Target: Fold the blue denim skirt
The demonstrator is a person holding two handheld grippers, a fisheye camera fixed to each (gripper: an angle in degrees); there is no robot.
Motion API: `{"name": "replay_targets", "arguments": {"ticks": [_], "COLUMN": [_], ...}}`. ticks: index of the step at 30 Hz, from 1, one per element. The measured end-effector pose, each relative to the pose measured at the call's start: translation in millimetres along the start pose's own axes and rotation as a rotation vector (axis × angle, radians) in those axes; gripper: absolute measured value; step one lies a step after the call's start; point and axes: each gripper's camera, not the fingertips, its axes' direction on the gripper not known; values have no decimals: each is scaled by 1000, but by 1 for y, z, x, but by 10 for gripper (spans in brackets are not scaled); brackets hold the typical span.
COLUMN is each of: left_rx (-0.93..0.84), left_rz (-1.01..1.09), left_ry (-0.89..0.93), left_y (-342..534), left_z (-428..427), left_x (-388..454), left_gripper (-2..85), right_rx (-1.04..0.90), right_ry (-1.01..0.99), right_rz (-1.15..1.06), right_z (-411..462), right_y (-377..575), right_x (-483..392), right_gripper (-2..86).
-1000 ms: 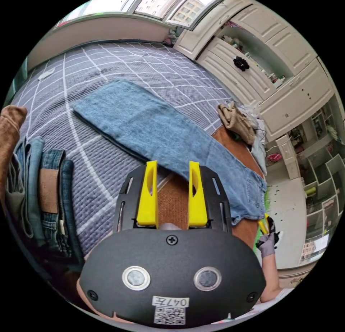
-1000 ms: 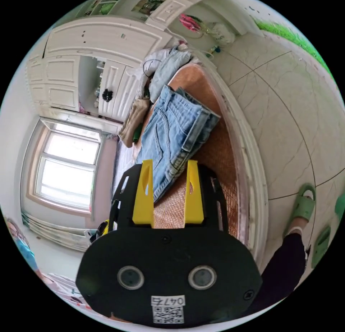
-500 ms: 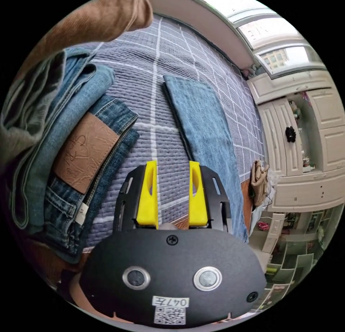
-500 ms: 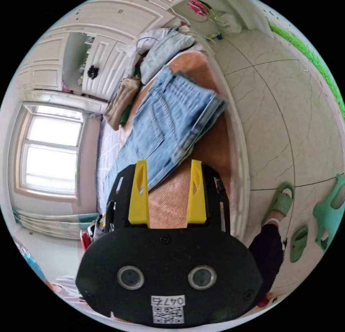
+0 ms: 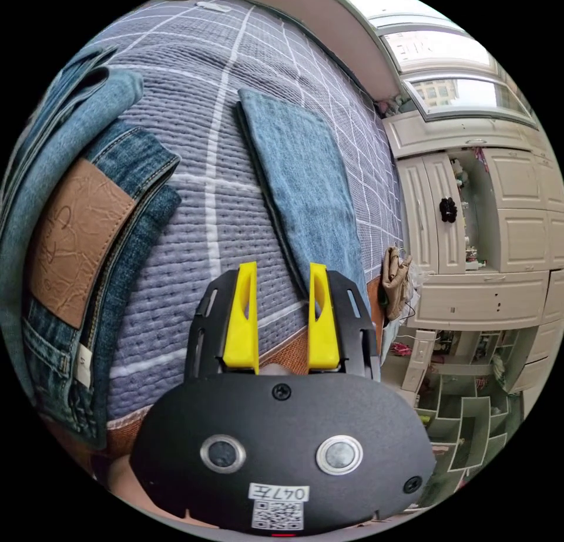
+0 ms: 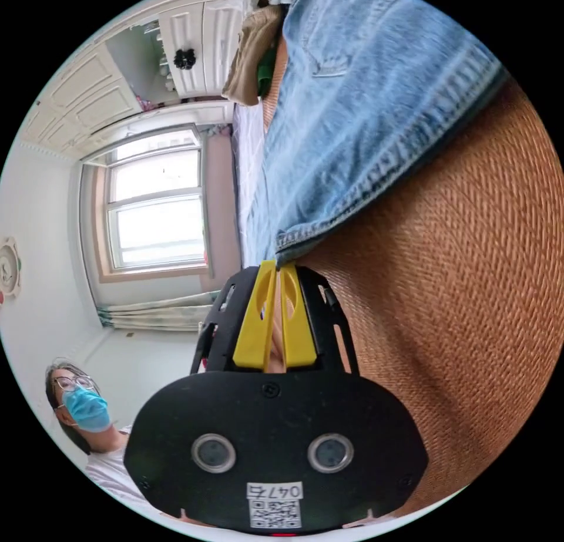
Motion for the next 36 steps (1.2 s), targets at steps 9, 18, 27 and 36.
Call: {"name": "replay_targets", "arguments": {"ticks": [9,18,27,36], "left_rx": [-22,29,56,191], "left_rz": [-37,-185,-113,-44], "left_ry": [83,196,187,132], "left_y": [-23,-107,-136,-166], "left_z": [-45,-73,-91,-62], "left_x": [-31,-77,-60,-12], "left_gripper": [137,123,104,82], "right_rx": [25,-25,-34,-57], "right_ry": [-160,-155,-185,-118], "right_rz": [-53,-18,-4,-61], "right_z": [-25,-19,-9,-3], "right_y": [-33,-12,9,18], "right_x": [-86,-85,-72,-90], "right_gripper": [-11,-12,-12,-12]}}
